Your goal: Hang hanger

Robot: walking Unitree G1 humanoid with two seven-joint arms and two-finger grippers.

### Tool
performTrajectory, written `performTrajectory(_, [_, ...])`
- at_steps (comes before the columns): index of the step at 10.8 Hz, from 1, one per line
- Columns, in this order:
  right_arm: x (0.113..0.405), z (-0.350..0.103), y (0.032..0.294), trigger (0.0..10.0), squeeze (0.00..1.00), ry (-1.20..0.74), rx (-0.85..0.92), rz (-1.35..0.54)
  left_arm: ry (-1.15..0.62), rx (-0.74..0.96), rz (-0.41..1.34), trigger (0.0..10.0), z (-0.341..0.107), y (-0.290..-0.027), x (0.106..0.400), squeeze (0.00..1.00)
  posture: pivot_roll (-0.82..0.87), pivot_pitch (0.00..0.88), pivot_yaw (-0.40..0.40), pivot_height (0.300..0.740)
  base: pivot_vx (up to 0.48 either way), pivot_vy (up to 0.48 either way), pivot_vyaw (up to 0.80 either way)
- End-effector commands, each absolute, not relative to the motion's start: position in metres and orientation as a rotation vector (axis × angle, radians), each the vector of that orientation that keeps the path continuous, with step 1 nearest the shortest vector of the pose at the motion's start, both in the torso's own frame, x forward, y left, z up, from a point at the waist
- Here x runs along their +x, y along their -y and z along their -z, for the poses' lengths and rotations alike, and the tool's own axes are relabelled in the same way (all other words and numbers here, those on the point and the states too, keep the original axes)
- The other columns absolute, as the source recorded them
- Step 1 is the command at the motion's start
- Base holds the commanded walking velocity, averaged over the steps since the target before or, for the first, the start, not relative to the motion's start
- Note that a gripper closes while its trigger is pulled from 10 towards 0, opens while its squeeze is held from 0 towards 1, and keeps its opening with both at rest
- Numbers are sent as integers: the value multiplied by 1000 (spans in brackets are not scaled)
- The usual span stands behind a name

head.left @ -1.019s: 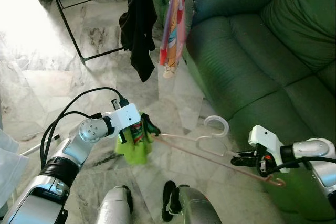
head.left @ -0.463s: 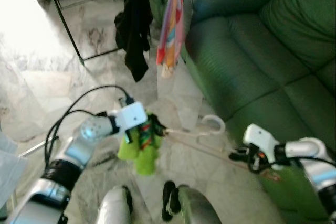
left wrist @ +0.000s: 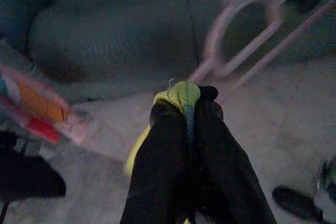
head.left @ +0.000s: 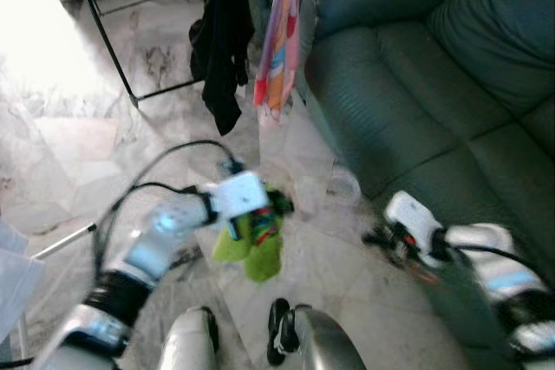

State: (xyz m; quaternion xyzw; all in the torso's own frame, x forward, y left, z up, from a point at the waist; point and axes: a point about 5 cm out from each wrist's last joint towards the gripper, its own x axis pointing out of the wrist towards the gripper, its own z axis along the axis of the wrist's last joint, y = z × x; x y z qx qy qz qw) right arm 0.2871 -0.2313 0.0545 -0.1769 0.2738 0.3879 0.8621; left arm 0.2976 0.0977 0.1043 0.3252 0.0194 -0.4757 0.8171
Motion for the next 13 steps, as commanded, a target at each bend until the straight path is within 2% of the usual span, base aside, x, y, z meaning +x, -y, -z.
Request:
performTrajectory(1, [297, -56, 239, 10000, 0, -536, -266, -625, 30, 679, 1038, 10000, -111, -84, 292, 0, 62, 191, -136, 740, 0, 0, 0])
performTrajectory(3, [325, -64, 235, 10000, 0, -408, 12, -201, 164, 628, 1012, 10000, -126, -64, 288, 0, 66, 193, -135, 740, 0, 0, 0])
performTrajectory(4, [340, -83, 232, 10000, 0, -266, 215, -72, 171, 605, 1011, 10000, -127, -60, 285, 0, 72, 194, -132, 740, 0, 0, 0])
performTrajectory(6, [370, -137, 218, 10000, 0, 25, 600, 0, 131, 579, 1029, 10000, -112, -56, 277, 0, 71, 190, -132, 740, 0, 0, 0])
performTrajectory(7, [378, -155, 202, 10000, 0, 83, 693, -66, 124, 577, 1036, 10000, -108, -54, 275, 0, 72, 186, -136, 740, 0, 0, 0])
performTrajectory(8, [383, -172, 176, 10000, 0, 107, 833, -201, 125, 583, 1014, 10000, -105, -53, 277, 0, 75, 183, -140, 740, 0, 0, 0])
performTrajectory(10, [373, -198, 139, 10000, 0, 161, 973, -464, 129, 628, 947, 10000, -103, -59, 285, 0, 77, 178, -143, 740, 0, 0, 0])
performTrajectory(11, [368, -204, 133, 10000, 0, 177, 990, -527, 125, 629, 932, 10000, -102, -62, 287, 0, 74, 176, -143, 740, 0, 0, 0])
performTrajectory(12, [359, -211, 127, 10000, 0, 201, 912, -601, 109, 639, 931, 10000, -98, -64, 287, 0, 69, 175, -140, 740, 0, 0, 0])
performTrajectory(13, [356, -213, 127, 10000, 0, 224, 762, -599, 96, 631, 944, 10000, -94, -63, 285, 0, 67, 174, -140, 740, 0, 0, 0])
